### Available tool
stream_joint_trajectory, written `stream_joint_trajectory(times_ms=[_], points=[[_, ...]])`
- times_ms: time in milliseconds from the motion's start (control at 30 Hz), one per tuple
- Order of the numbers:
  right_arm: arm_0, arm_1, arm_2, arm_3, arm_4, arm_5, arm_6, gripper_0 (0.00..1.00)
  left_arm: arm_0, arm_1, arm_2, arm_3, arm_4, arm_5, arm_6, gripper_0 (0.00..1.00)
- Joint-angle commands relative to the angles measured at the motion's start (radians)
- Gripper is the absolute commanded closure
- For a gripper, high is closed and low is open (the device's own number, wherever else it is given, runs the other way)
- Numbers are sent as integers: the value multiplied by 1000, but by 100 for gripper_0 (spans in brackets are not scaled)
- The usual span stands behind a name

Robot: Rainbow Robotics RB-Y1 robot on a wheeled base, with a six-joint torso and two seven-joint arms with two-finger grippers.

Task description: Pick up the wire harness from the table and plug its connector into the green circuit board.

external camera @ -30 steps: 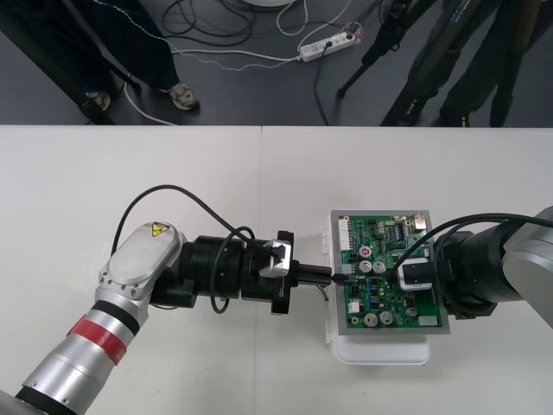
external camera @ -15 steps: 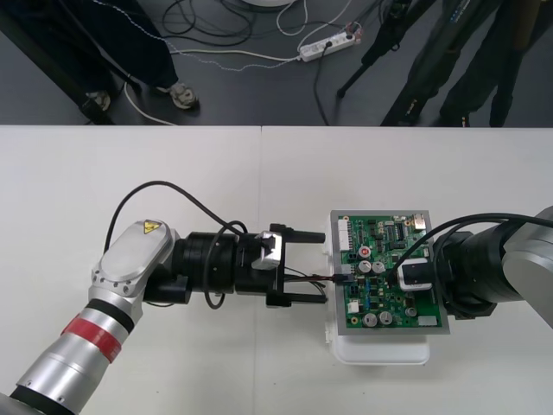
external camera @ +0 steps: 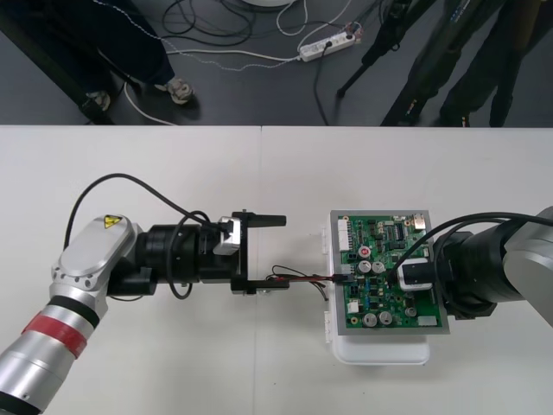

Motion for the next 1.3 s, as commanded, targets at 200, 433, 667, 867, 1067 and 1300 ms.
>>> stream_joint_trajectory(times_ms=[200,433,667,867,1067,1300], points=[[-22,-65,-94,-1,-93,-3,29,0,18,147,79,-20,15,-117,-43,0],[-22,-74,-218,125,-211,-3,164,0,23,229,122,-70,-11,-173,28,0],[-24,-94,-336,216,-319,-3,297,0,93,311,177,-243,-25,-181,172,0],[-22,-96,-440,251,-428,-3,377,0,142,341,239,-363,-25,-192,281,0],[-22,-96,-520,257,-593,-3,382,0,169,347,294,-455,-42,-209,373,0],[-22,-136,-557,303,-791,-3,372,0,176,348,358,-528,-58,-250,488,0]])
